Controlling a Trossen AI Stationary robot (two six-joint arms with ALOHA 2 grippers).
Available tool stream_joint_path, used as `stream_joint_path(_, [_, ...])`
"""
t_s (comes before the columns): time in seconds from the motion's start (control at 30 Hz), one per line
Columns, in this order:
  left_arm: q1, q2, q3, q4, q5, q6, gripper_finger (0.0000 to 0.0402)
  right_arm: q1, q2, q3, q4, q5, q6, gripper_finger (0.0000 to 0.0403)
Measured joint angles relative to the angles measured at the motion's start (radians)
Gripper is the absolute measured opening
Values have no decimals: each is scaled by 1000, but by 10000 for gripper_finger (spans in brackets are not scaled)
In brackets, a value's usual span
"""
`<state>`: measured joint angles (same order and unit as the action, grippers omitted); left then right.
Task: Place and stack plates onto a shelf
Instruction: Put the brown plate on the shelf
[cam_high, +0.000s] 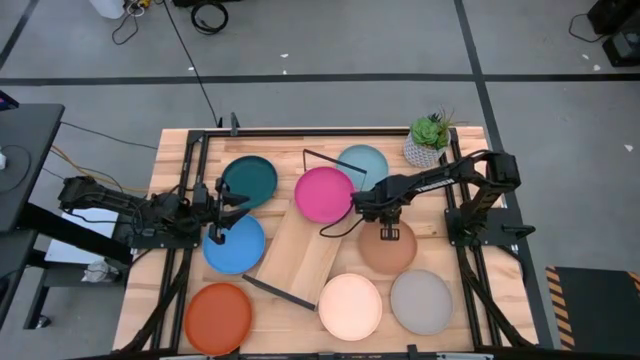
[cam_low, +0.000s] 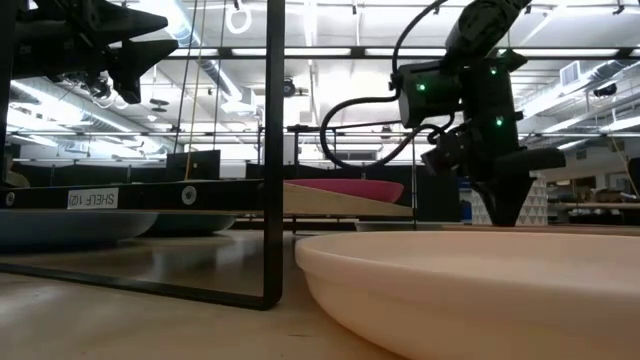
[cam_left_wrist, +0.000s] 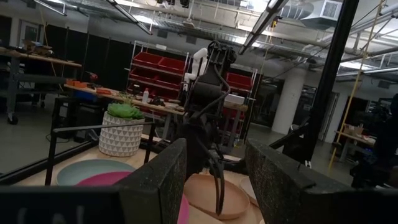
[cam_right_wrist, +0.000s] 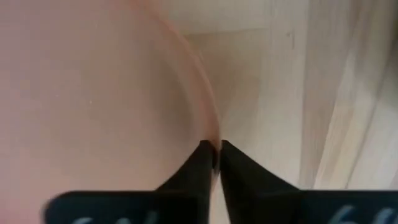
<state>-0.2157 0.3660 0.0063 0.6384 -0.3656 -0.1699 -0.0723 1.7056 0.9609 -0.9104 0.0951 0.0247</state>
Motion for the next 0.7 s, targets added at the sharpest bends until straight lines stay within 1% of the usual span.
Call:
stream_joint_path(0.07, [0, 0, 0, 0, 0, 0, 172, -2, -1, 3, -7, -10, -8, 14])
stream_joint_path(0.17, [0, 0, 0, 0, 0, 0, 172, -4, 2, 28, -56, -21, -9, 24])
stream_joint_path(0.23, [0, 0, 0, 0, 0, 0, 172, -3, 2, 67, -108, -18, -10, 24])
stream_joint_path(0.33, [0, 0, 0, 0, 0, 0, 172, 8, 2, 135, -177, -16, -10, 12])
stream_joint_path(0.57, [0, 0, 0, 0, 0, 0, 172, 45, 2, 276, -233, -92, -53, 11])
stream_joint_path(0.7, [0, 0, 0, 0, 0, 0, 172, 71, 2, 366, -268, -94, -70, 11])
